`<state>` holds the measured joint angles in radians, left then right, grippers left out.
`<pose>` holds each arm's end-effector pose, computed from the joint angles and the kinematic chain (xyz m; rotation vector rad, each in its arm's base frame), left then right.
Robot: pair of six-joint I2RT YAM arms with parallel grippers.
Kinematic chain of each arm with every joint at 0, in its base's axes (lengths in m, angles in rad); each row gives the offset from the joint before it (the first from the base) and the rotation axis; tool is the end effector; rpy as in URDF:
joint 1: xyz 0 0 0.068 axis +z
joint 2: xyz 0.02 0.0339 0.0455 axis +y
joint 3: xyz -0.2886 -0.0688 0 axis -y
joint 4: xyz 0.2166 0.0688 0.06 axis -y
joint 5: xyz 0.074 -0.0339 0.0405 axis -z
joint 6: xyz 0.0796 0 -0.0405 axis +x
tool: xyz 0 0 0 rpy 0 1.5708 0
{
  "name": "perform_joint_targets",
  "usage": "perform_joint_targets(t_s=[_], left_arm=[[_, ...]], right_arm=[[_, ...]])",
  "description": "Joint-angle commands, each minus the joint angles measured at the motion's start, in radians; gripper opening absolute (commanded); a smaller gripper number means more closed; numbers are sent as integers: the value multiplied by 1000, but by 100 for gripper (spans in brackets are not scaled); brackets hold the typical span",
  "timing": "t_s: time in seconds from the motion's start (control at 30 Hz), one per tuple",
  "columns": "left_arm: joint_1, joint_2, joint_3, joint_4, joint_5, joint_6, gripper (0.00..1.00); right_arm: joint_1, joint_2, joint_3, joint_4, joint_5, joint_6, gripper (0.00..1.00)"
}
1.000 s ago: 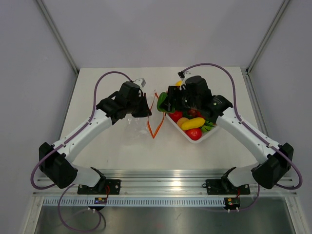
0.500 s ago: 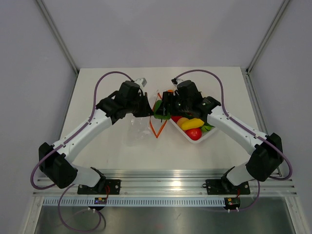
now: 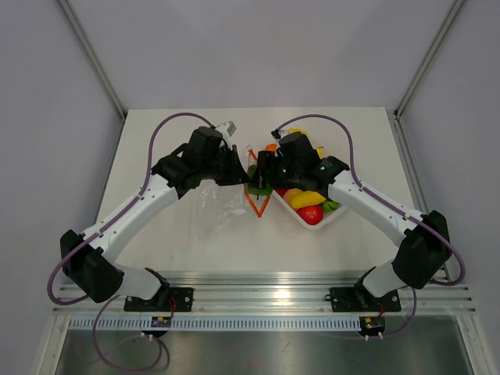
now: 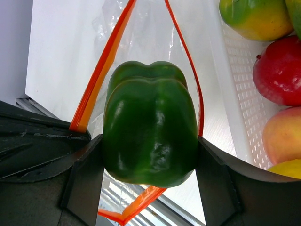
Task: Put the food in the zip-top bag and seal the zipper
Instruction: Place the fake vegetable in the zipper food storage bag.
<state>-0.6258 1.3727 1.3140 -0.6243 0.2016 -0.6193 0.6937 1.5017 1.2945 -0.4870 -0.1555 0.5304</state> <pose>0.2345 -0.1891 0.3477 0.1228 2.3917 -0.8599 0.2548 0.2280 0.3179 -0.2818 2.3742 0.7958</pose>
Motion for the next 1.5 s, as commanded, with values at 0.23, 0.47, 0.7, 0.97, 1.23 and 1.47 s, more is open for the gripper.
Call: perform_joint_targets(t_s=[0.23, 0.47, 0.7, 0.97, 1.23, 1.47], left_arm=[[-2, -49, 34, 87, 58, -16, 0], [-2, -44, 22, 94, 53, -14, 0], [0, -32, 19, 97, 51, -8, 0], [8, -37, 8, 100, 48, -7, 0], [11, -40, 7, 103, 58, -7, 0], [18, -37, 4, 106, 65, -10, 0]], right_arm=[[18, -8, 19, -7, 13, -24, 61], [29, -23, 40, -35, 10, -30, 74], [29, -67, 72, -81, 30, -44, 79], [30, -77, 85, -104, 45, -52, 81], [30, -47, 83, -91, 24, -49, 85], [29, -84, 100, -117, 51, -50, 92]])
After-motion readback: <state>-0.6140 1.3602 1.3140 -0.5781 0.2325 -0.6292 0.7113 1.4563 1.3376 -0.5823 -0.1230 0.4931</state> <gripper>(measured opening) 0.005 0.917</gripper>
